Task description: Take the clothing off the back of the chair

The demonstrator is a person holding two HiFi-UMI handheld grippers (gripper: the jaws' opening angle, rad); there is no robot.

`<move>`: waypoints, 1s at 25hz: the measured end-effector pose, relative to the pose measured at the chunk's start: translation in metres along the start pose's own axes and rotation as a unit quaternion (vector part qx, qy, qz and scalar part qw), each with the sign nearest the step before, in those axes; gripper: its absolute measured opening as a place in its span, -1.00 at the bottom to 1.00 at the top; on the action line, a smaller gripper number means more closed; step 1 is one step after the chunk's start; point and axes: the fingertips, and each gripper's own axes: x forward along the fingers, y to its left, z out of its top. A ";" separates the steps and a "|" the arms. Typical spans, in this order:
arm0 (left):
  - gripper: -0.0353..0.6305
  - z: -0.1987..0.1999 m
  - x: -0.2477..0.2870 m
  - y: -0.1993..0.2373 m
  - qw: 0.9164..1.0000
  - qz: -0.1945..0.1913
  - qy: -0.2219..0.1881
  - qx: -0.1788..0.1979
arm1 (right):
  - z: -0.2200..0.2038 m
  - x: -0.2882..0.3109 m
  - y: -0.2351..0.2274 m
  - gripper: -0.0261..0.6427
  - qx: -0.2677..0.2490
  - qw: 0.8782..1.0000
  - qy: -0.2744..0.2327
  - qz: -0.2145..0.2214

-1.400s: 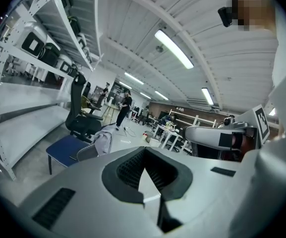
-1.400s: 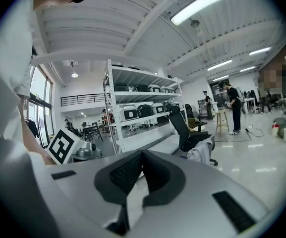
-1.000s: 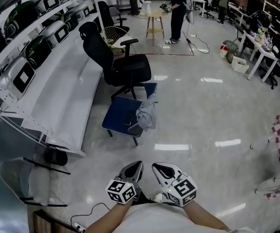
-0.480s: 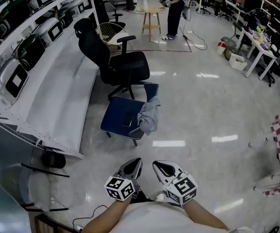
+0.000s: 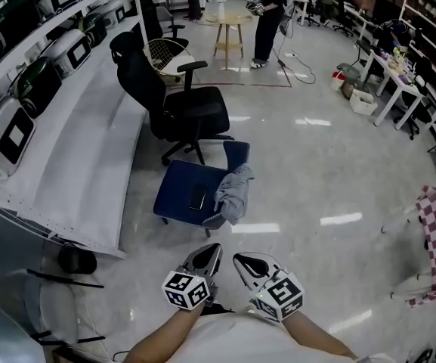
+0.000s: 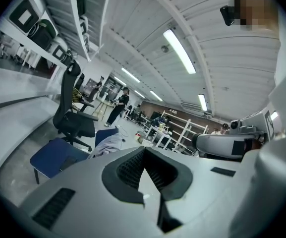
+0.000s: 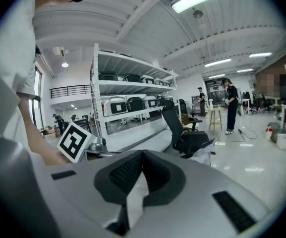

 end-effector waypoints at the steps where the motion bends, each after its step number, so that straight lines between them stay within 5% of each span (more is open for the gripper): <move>1: -0.87 0.004 0.001 0.006 1.000 -0.001 -0.001 -0.001 | 0.004 0.006 0.000 -0.87 -0.001 1.000 -0.001 -0.002; 25: -0.87 0.007 0.025 0.065 0.998 -0.043 0.032 -0.025 | 0.009 0.073 -0.019 -0.87 0.030 0.998 0.024 -0.044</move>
